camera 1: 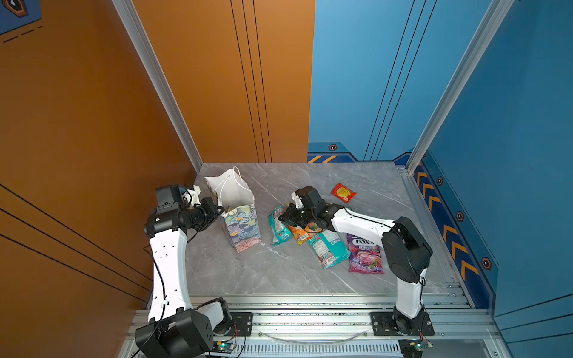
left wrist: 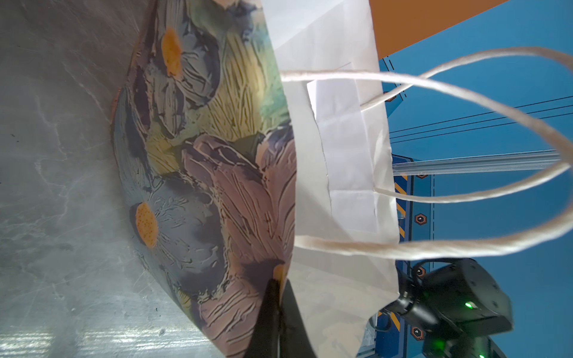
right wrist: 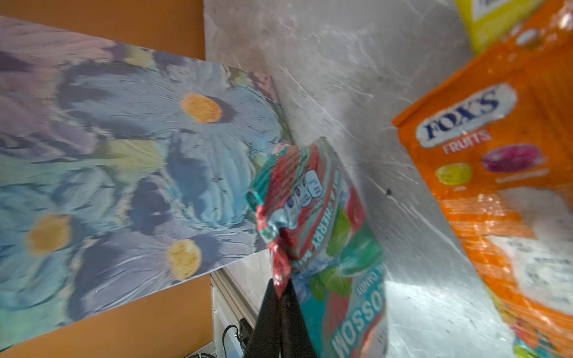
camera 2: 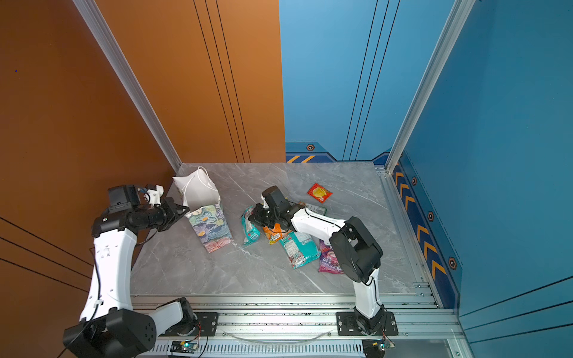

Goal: Place the snacks into the paper bag
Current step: Pick up the snack at the center of the table, then rotate the paper bag at the middle-left of the table.

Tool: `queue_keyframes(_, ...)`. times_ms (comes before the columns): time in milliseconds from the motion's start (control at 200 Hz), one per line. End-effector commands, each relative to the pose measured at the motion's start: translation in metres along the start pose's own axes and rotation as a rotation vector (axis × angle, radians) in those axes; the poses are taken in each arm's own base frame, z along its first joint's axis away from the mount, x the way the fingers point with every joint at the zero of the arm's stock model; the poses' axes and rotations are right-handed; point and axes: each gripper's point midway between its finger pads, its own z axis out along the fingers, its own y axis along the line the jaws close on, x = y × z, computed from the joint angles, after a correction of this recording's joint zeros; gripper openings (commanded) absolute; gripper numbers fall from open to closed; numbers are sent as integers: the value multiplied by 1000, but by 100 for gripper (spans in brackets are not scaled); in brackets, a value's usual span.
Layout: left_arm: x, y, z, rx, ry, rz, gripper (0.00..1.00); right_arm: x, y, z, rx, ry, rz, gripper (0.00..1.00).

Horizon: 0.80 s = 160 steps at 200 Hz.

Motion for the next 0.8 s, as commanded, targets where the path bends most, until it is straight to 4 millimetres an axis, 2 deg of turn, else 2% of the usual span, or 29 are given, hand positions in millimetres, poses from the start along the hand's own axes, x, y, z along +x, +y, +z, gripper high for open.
queue_keyframes(0,9,-8,3,37,39,2,0,-17,26,-31,21,-72,-115,0)
queue_keyframes(250,14,-26,13,77,64,34,0,-36,35,-65,77,-144,-201,0)
queue_keyframes(375,18,-34,20,85,84,47,0,-48,33,-79,94,-177,-211,0)
queue_keyframes(465,20,-45,24,99,93,66,0,-49,34,-88,109,-194,-229,0)
queue_keyframes(495,21,-48,25,105,96,73,0,-62,26,-96,127,-220,-214,0)
queue_keyframes(796,34,-79,36,134,125,134,0,-86,11,-134,182,-297,-219,0)
